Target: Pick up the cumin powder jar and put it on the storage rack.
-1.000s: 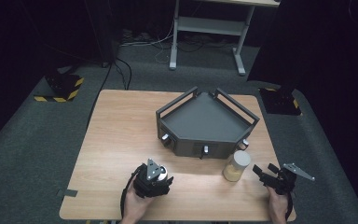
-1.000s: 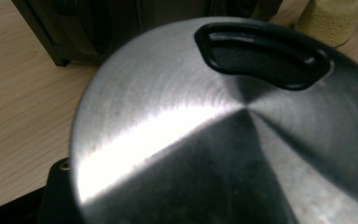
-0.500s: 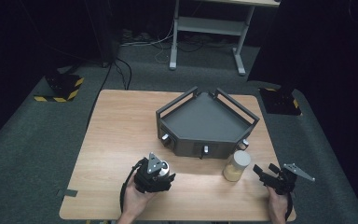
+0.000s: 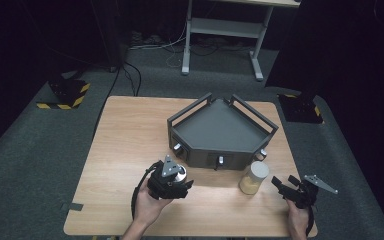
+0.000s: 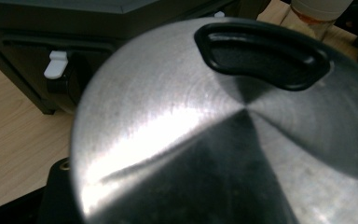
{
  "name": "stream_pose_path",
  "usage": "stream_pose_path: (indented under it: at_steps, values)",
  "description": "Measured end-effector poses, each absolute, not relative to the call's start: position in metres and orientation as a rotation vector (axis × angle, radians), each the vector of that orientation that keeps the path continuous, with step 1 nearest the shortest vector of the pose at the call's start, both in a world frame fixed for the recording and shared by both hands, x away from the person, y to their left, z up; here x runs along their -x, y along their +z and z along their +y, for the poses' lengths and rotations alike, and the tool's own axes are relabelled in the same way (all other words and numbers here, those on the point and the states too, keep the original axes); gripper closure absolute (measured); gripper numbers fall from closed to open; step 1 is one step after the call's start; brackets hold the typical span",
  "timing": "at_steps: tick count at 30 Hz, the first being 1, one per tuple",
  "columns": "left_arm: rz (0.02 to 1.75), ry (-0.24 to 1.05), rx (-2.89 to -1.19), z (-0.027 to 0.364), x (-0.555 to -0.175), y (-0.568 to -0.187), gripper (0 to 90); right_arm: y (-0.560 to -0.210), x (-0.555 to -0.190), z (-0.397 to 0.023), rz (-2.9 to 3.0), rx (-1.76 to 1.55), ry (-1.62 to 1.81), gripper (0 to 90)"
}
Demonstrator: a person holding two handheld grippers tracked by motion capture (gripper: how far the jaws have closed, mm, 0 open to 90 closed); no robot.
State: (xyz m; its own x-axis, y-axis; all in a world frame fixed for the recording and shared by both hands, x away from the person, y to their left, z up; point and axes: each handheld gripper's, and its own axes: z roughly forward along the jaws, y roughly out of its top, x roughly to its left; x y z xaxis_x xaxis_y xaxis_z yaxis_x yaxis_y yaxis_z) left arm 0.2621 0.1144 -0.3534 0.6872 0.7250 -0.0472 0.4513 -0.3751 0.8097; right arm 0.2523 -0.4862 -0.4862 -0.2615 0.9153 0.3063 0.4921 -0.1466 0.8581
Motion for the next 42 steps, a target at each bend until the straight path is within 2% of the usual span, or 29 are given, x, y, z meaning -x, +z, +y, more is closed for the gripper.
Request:
stream_pose_path:
  at_steps: [22,23,27,42]
  values:
    - [0.860,0.358,-2.043,0.108,-0.291,-0.318,31.6,-0.486,-0.253,-0.487,1.717,-1.586,1.391,9.4]
    - [0.911,0.343,-1.953,0.104,-0.287,-0.325,31.6,-0.486,-0.253,-0.487,1.717,-1.586,1.392,9.4]
    - [0.853,0.357,-2.046,0.106,-0.299,-0.309,31.6,-0.486,-0.253,-0.488,1.720,-1.585,1.392,9.4]
    - [0.818,0.353,-2.039,0.098,-0.318,-0.289,31.6,-0.488,-0.252,-0.489,1.718,-1.578,1.406,9.4]
